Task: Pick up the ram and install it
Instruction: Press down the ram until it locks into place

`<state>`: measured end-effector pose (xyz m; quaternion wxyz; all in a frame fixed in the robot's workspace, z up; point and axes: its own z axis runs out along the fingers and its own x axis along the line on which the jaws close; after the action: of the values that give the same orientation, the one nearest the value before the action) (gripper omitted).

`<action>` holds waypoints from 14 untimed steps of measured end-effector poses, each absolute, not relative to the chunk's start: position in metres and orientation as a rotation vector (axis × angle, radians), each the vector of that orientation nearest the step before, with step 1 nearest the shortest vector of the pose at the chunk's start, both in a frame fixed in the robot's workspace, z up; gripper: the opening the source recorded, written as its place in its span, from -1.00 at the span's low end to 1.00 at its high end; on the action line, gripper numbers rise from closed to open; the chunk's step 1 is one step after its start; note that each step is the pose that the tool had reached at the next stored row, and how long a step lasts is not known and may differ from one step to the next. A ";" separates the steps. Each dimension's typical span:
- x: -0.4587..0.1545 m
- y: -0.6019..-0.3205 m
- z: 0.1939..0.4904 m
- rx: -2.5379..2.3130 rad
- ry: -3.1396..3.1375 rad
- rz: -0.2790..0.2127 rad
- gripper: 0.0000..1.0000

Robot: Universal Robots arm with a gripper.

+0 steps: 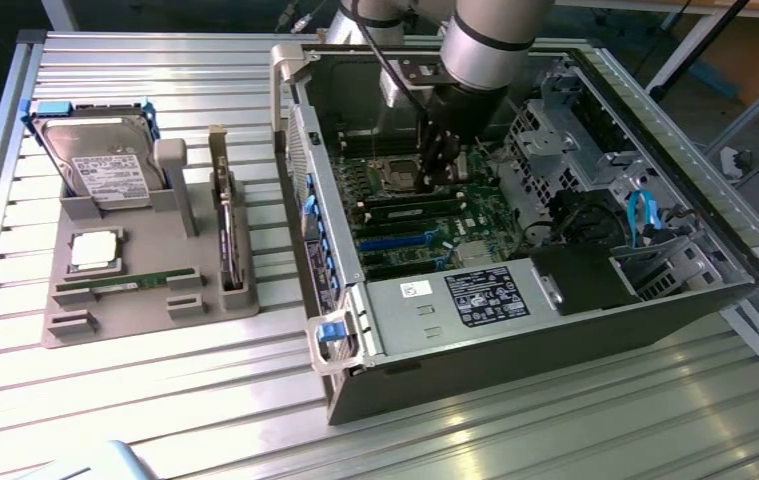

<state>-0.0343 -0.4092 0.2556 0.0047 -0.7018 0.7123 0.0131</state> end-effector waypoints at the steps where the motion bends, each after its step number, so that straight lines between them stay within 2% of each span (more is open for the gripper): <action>1: -0.028 -0.409 0.256 -2.201 2.233 0.046 -0.80; 9: 0.016 -0.409 0.255 -2.217 2.251 0.085 -0.80; 14: 0.024 -0.409 0.255 -2.220 2.254 0.093 -0.80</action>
<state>0.0238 -0.4092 0.2555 -0.0118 -0.7013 0.7122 0.0294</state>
